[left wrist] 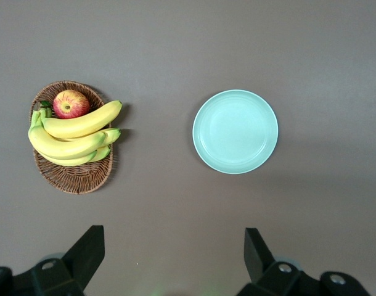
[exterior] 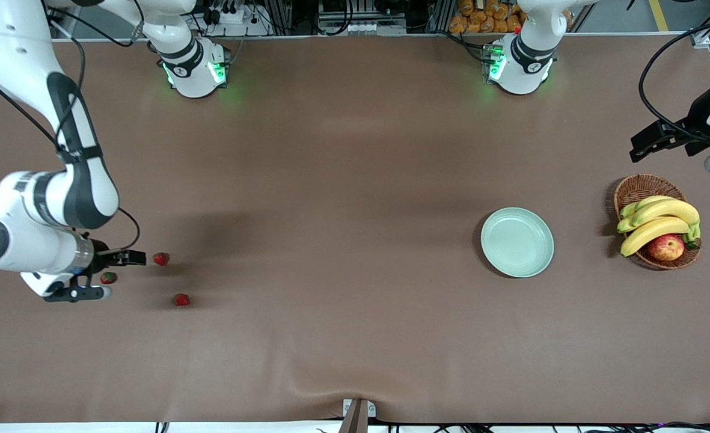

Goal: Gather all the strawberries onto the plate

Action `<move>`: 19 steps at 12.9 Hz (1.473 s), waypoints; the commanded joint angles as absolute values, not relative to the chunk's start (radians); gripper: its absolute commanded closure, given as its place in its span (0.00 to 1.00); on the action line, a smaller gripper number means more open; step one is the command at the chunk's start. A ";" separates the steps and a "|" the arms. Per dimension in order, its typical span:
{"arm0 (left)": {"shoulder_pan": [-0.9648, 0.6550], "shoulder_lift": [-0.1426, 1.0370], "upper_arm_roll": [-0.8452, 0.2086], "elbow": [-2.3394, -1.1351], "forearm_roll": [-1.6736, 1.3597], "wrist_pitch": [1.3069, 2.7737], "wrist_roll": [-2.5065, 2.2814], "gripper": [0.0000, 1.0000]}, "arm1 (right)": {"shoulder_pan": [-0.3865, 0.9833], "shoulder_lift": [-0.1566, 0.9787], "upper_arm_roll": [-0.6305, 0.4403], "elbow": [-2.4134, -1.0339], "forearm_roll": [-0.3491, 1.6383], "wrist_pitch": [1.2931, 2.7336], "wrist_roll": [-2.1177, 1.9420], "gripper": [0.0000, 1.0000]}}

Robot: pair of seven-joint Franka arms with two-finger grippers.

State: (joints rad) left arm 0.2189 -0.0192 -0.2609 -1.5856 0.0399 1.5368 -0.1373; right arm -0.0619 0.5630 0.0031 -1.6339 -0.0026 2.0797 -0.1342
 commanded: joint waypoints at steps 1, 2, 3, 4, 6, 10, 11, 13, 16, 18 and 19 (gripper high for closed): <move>0.232 -0.035 -0.267 -1.594 0.026 1.529 -0.126 0.00 | -0.066 0.630 0.008 -1.612 -0.003 2.129 -0.205 0.00; 0.232 -0.035 -0.267 -1.594 0.026 1.529 -0.126 0.00 | -0.067 0.635 0.008 -1.623 -0.003 2.131 -0.233 0.00; 0.232 -0.037 -0.267 -1.592 0.026 1.529 -0.126 0.00 | -0.067 0.634 0.008 -1.641 -0.003 2.131 -0.253 0.00; 0.232 -0.037 -0.267 -1.594 0.026 1.529 -0.127 0.00 | -0.066 0.635 0.008 -1.663 -0.003 2.131 -0.256 0.00; 0.232 -0.037 -0.267 -1.595 0.026 1.529 -0.126 0.00 | -0.046 0.635 0.009 -1.704 -0.003 2.150 -0.256 0.00; 0.264 -0.035 -0.267 -1.600 0.028 1.529 -0.126 0.00 | -0.031 0.635 0.008 -1.784 -0.005 2.278 -0.256 0.00; 0.264 -0.035 -0.268 -1.600 0.028 1.529 -0.126 0.00 | -0.034 0.638 0.008 -1.784 -0.005 2.278 -0.256 0.00; 0.264 -0.035 -0.268 -1.601 0.028 1.529 -0.126 0.00 | -0.037 0.638 0.008 -1.787 -0.008 2.276 -0.258 0.00; 0.264 -0.029 -0.272 -1.606 0.028 1.535 -0.127 0.00 | -0.041 0.638 0.008 -1.793 -0.008 2.272 -0.256 0.00; 0.262 -0.023 -0.272 -1.606 0.029 1.542 -0.127 0.00 | -0.054 0.635 0.009 -1.801 -0.006 2.269 -0.274 0.06; 0.259 -0.021 -0.276 -1.606 0.037 1.543 -0.127 0.00 | -0.054 0.632 0.009 -1.804 -0.008 2.267 -0.275 0.10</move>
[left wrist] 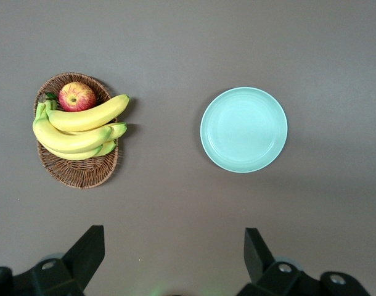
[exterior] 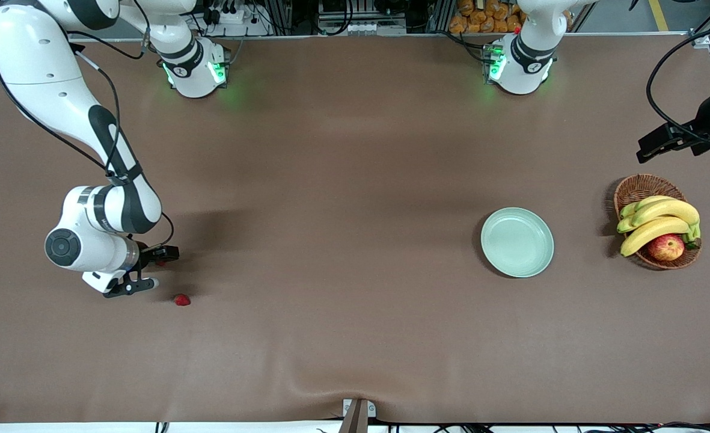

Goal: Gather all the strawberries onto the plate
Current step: 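Reach the right gripper down and grasp the nearest red strawberry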

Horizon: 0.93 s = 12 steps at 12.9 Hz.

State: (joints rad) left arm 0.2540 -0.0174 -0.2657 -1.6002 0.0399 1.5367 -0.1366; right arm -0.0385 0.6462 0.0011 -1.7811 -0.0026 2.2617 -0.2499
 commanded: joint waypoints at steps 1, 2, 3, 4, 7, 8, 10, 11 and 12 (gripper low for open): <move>0.258 -0.021 -0.279 -1.605 0.043 1.543 -0.127 0.00 | -0.054 0.630 0.009 -1.807 -0.006 2.267 -0.276 0.21; 0.258 -0.023 -0.279 -1.603 0.043 1.543 -0.127 0.00 | -0.054 0.630 0.009 -1.807 -0.006 2.267 -0.276 0.27; 0.258 -0.023 -0.279 -1.603 0.043 1.543 -0.127 0.00 | -0.054 0.630 0.009 -1.809 -0.006 2.267 -0.276 0.33; 0.256 -0.021 -0.279 -1.601 0.043 1.545 -0.129 0.00 | -0.054 0.629 0.009 -1.809 -0.006 2.267 -0.276 0.38; 0.262 -0.020 -0.279 -1.606 0.043 1.549 -0.127 0.00 | -0.054 0.624 0.011 -1.810 -0.005 2.264 -0.278 0.87; 0.267 -0.020 -0.279 -1.606 0.043 1.549 -0.127 0.00 | -0.054 0.617 0.011 -1.809 -0.005 2.250 -0.288 1.00; 0.267 -0.020 -0.278 -1.608 0.043 1.549 -0.127 0.00 | -0.045 0.592 0.012 -1.807 -0.003 2.221 -0.288 1.00; 0.267 -0.015 -0.278 -1.606 0.043 1.549 -0.127 0.00 | -0.041 0.575 0.017 -1.807 -0.003 2.214 -0.288 1.00; 0.267 -0.015 -0.278 -1.606 0.043 1.551 -0.127 0.00 | -0.041 0.560 0.032 -1.806 -0.003 2.212 -0.288 1.00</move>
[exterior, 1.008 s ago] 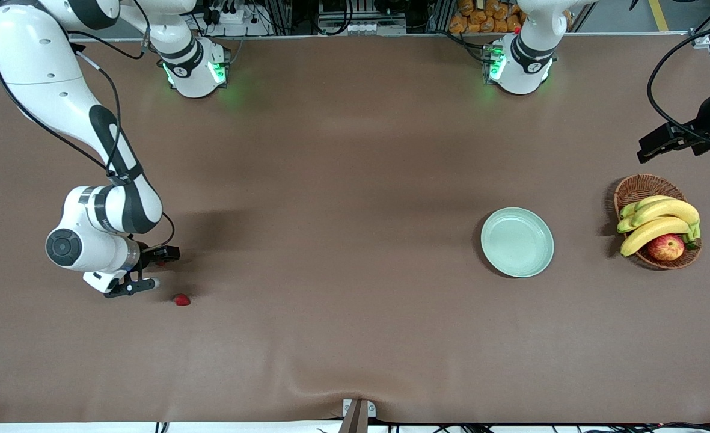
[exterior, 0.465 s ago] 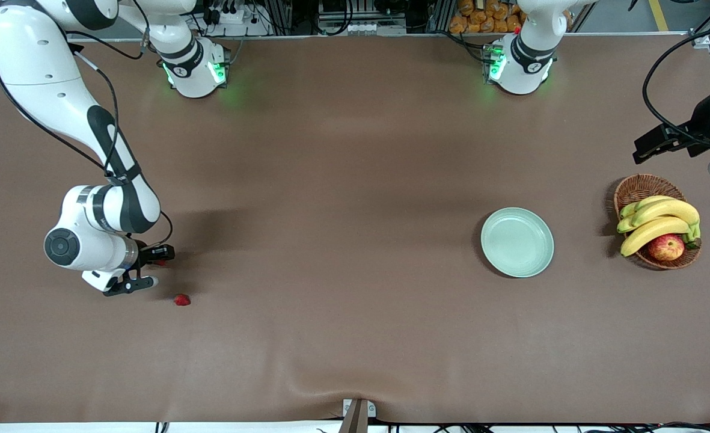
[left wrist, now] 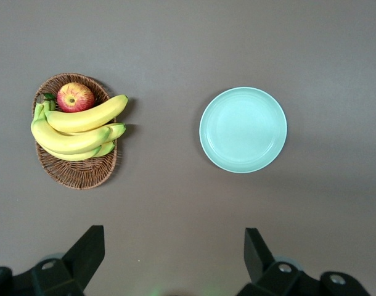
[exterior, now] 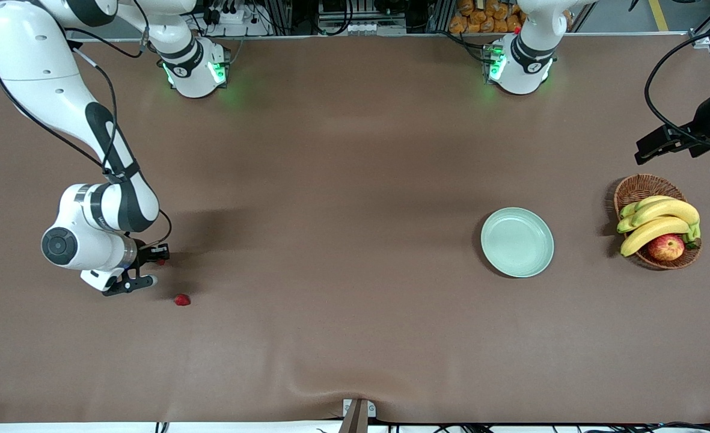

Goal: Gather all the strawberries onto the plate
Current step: 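Reach the right gripper down and grasp the nearest red strawberry, then carry the strawberry toward the plate and release it mid-table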

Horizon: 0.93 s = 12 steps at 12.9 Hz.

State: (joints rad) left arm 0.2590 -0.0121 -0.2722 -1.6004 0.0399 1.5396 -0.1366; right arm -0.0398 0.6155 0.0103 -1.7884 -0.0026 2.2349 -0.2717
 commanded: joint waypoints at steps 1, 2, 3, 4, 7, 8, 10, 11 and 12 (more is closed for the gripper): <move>0.268 -0.015 -0.278 -1.606 0.043 1.551 -0.127 0.00 | -0.038 0.542 0.046 -1.802 -0.005 2.195 -0.284 1.00; 0.268 -0.014 -0.278 -1.606 0.043 1.554 -0.127 0.00 | -0.037 0.522 0.067 -1.796 -0.005 2.171 -0.279 1.00; 0.268 -0.014 -0.276 -1.608 0.044 1.555 -0.127 0.00 | -0.034 0.499 0.078 -1.790 -0.005 2.155 -0.279 1.00; 0.270 -0.014 -0.275 -1.606 0.043 1.557 -0.127 0.00 | -0.028 0.476 0.095 -1.784 -0.005 2.148 -0.281 1.00; 0.279 -0.008 -0.273 -1.609 0.043 1.566 -0.127 0.00 | -0.015 0.430 0.156 -1.746 -0.003 2.131 -0.284 1.00; 0.279 -0.003 -0.273 -1.611 0.044 1.569 -0.127 0.00 | -0.015 0.423 0.181 -1.734 -0.003 2.129 -0.281 1.00; 0.279 -0.003 -0.273 -1.621 0.043 1.575 -0.127 0.00 | -0.015 0.394 0.228 -1.723 -0.002 2.123 -0.270 1.00; 0.281 -0.005 -0.273 -1.627 0.043 1.581 -0.127 0.00 | -0.015 0.373 0.241 -1.723 -0.002 2.123 -0.264 1.00; 0.279 -0.005 -0.273 -1.628 0.043 1.582 -0.127 0.00 | -0.014 0.358 0.250 -1.721 -0.002 2.123 -0.264 1.00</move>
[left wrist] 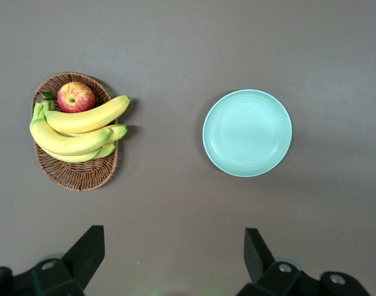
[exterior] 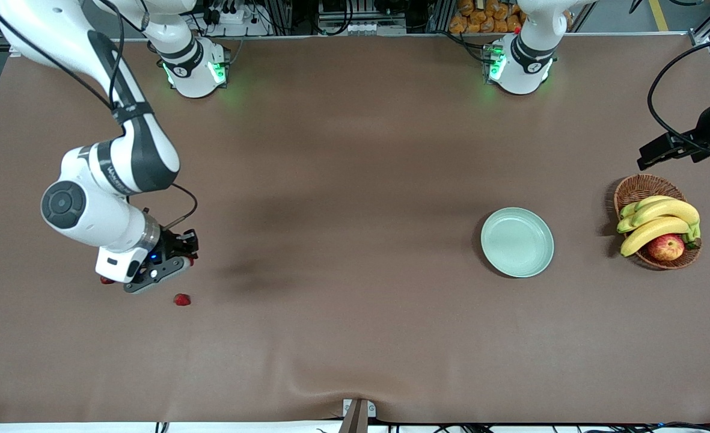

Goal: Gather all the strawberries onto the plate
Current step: 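Carry the strawberry toward the plate and release it mid-table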

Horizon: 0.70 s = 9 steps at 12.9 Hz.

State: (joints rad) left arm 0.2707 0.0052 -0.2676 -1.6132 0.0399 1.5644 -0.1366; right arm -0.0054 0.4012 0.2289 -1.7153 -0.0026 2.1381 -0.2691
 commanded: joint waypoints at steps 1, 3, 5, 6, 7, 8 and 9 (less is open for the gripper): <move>0.276 -0.005 -0.273 -1.628 0.041 1.585 -0.129 0.00 | -0.017 0.350 0.271 -1.721 -0.002 2.123 -0.264 1.00; 0.275 -0.002 -0.278 -1.628 0.041 1.601 -0.127 0.00 | -0.014 0.328 0.296 -1.720 -0.002 2.121 -0.262 1.00; 0.275 -0.002 -0.278 -1.641 0.041 1.617 -0.129 0.00 | -0.017 0.316 0.336 -1.703 0.000 2.118 -0.262 1.00; 0.272 -0.002 -0.279 -1.644 0.041 1.620 -0.129 0.00 | -0.015 0.313 0.344 -1.697 0.000 2.114 -0.264 1.00; 0.272 -0.002 -0.278 -1.646 0.041 1.621 -0.129 0.00 | -0.017 0.311 0.366 -1.687 0.000 2.112 -0.262 1.00; 0.270 -0.002 -0.279 -1.646 0.041 1.621 -0.129 0.00 | -0.017 0.311 0.379 -1.671 -0.002 2.102 -0.265 1.00; 0.270 0.000 -0.279 -1.649 0.041 1.623 -0.129 0.00 | -0.014 0.313 0.388 -1.654 -0.002 2.092 -0.265 1.00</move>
